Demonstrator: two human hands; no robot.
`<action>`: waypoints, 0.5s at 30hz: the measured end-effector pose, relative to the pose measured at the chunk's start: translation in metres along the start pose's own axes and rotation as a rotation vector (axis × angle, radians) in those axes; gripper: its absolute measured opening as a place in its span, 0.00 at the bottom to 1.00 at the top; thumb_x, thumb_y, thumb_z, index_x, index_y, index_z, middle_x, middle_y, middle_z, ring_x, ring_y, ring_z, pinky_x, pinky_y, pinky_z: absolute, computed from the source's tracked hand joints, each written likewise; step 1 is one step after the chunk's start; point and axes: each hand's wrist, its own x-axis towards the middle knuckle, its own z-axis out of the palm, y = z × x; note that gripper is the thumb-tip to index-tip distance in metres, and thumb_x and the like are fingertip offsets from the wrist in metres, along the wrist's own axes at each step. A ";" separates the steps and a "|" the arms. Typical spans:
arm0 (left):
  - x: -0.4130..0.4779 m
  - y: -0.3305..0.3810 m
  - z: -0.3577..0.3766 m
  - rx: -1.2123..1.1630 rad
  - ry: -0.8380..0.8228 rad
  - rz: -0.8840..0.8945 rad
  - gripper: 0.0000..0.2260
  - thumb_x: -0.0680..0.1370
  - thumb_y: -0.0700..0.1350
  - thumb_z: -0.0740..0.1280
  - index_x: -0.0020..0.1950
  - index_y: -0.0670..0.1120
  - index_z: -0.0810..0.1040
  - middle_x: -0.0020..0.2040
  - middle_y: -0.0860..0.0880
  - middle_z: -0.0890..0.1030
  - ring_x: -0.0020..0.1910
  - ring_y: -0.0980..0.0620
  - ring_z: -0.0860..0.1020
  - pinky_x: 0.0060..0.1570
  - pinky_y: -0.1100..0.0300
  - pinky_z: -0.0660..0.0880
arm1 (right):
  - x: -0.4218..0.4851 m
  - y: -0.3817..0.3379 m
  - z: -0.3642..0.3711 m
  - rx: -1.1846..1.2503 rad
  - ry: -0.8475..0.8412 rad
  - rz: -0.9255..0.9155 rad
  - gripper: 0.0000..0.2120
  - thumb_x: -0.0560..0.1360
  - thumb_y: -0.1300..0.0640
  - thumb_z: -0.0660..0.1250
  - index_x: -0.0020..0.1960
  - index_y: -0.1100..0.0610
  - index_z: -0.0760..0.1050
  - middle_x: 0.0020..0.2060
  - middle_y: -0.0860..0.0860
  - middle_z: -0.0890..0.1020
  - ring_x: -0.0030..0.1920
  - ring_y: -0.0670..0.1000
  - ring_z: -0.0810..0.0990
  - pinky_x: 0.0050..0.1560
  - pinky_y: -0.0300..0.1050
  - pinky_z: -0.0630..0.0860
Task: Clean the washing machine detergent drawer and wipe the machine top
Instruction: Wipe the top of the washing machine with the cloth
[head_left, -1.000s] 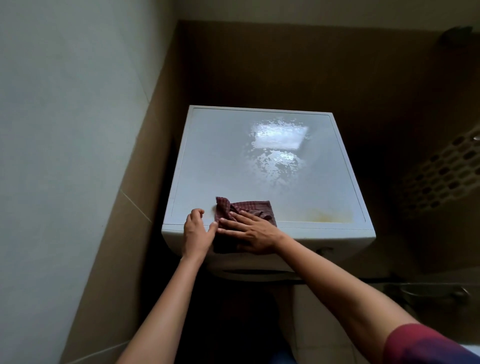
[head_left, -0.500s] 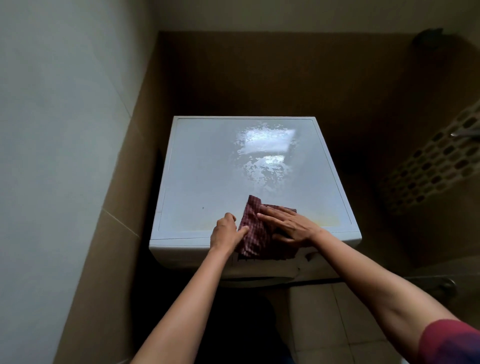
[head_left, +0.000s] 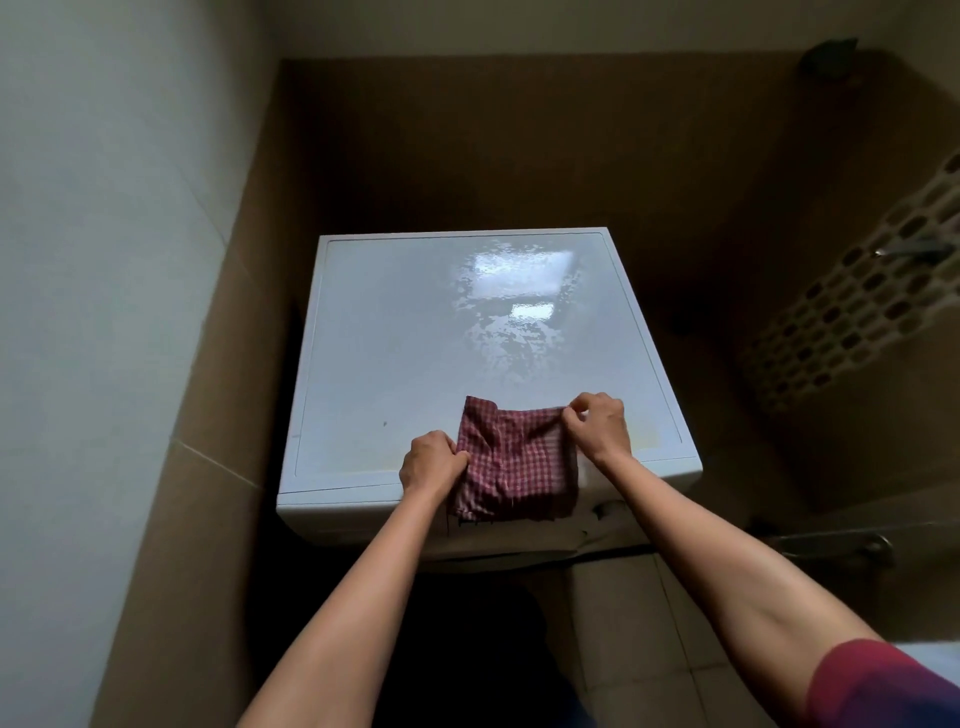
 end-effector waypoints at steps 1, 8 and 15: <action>0.000 -0.001 -0.001 0.002 -0.007 -0.004 0.07 0.74 0.48 0.69 0.46 0.45 0.79 0.50 0.45 0.81 0.48 0.45 0.79 0.41 0.59 0.71 | 0.000 0.001 -0.001 -0.009 0.013 0.071 0.10 0.75 0.53 0.63 0.50 0.58 0.79 0.50 0.56 0.79 0.57 0.57 0.71 0.53 0.49 0.70; -0.002 0.000 -0.006 -0.016 -0.024 0.005 0.12 0.74 0.51 0.70 0.36 0.44 0.77 0.38 0.48 0.78 0.41 0.47 0.78 0.36 0.59 0.68 | -0.019 0.004 -0.001 -0.085 -0.041 0.288 0.24 0.75 0.38 0.62 0.55 0.59 0.71 0.50 0.55 0.79 0.48 0.56 0.78 0.43 0.47 0.72; 0.001 0.001 -0.008 -0.110 -0.113 -0.006 0.11 0.72 0.54 0.71 0.40 0.46 0.80 0.42 0.47 0.82 0.45 0.48 0.80 0.42 0.58 0.72 | -0.035 -0.017 0.008 -0.116 -0.206 0.291 0.20 0.69 0.44 0.74 0.44 0.59 0.72 0.46 0.56 0.80 0.48 0.57 0.80 0.43 0.49 0.75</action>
